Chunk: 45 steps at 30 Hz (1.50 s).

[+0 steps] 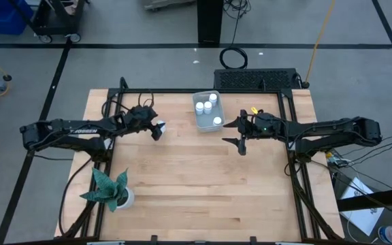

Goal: Pick and place pill bottles into a basket
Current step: Put the white medicine bottle into the gray bin

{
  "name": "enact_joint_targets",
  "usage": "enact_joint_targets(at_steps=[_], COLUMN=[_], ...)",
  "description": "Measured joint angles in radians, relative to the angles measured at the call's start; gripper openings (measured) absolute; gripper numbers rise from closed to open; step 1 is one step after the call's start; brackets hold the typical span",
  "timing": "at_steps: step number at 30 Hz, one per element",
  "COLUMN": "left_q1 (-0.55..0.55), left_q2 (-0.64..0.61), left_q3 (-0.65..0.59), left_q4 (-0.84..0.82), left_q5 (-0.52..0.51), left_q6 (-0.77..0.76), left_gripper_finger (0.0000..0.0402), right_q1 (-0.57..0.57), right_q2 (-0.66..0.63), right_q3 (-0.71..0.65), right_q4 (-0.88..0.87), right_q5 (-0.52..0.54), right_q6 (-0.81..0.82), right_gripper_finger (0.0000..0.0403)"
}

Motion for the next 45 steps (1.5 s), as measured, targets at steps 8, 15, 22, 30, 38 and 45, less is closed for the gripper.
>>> enact_joint_targets(at_steps=[8, 15, 22, 30, 38, 45], left_q1=[-0.022, -0.037, -0.064, -0.066, -0.064, -0.064], left_q2=[0.001, 0.001, 0.007, 0.070, 0.110, 0.110], left_q3=[0.000, 0.000, -0.013, -0.013, -0.013, -0.013], left_q4=[-0.039, -0.060, -0.056, -0.007, 0.006, 0.012], left_q5=[-0.057, -0.061, -0.086, -0.105, -0.096, -0.086], left_q6=[-0.018, -0.038, -0.041, -0.033, -0.007, 0.009], left_gripper_finger=[0.0283, 0.0283, 0.0283, 0.0283, 0.0283, 0.0282], right_q1=[0.000, 0.000, 0.000, 0.000, 0.000, 0.000], right_q2=[0.000, 0.000, 0.000, 0.000, 0.000, 0.000], right_q3=[0.000, 0.000, 0.000, 0.000, 0.000, 0.000], right_q4=[-0.001, -0.001, -0.001, 0.003, 0.003, 0.003], right_q5=[0.000, 0.000, 0.000, 0.000, 0.000, 0.000], right_q6=[0.000, 0.000, 0.000, 0.000, 0.003, 0.003], right_gripper_finger=[0.0258, 0.0258, 0.0258, 0.0258, 0.0258, 0.0258])
